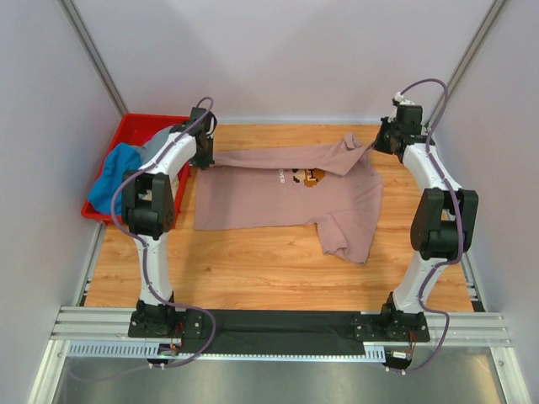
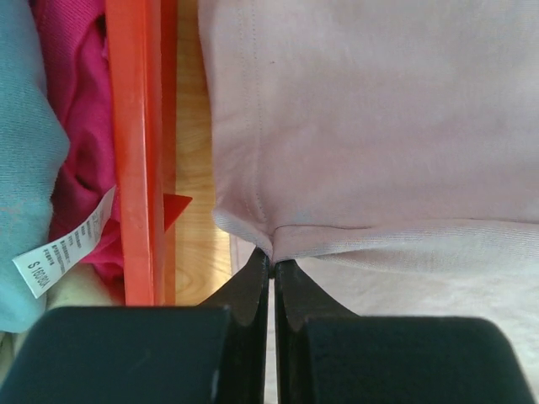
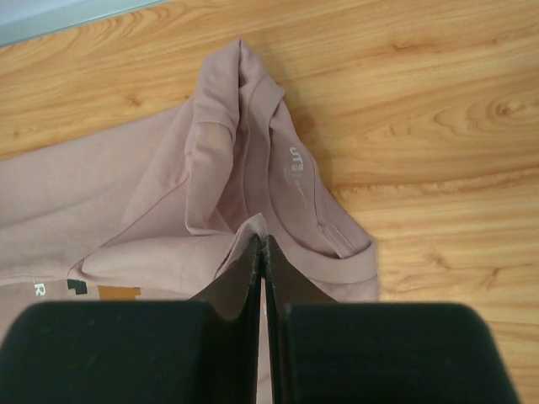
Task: Fold and stack the t-shirts
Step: Fold the tshirt
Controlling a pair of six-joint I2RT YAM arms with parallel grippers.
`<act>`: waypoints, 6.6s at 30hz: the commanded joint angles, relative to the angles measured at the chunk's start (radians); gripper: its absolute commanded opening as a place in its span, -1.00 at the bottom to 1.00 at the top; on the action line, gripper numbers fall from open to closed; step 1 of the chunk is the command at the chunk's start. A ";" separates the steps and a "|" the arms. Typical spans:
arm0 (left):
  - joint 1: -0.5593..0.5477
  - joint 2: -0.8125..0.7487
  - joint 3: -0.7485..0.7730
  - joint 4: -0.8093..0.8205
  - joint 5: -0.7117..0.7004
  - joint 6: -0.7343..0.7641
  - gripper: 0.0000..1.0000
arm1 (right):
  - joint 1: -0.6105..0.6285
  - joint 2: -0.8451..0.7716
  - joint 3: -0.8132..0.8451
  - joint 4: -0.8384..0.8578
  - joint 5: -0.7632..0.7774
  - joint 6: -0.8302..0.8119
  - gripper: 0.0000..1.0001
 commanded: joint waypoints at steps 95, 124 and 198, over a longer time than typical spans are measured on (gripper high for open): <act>-0.022 0.118 0.089 0.015 -0.083 0.156 -0.98 | -0.058 0.128 0.039 0.051 -0.147 0.042 -0.99; -0.106 -0.035 0.152 -0.169 -0.191 -0.160 0.12 | -0.083 0.021 -0.003 -0.420 0.015 0.200 0.10; 0.015 0.298 0.348 -0.155 -0.002 -0.188 -0.03 | -0.018 0.504 0.658 -0.331 -0.209 -0.182 -0.01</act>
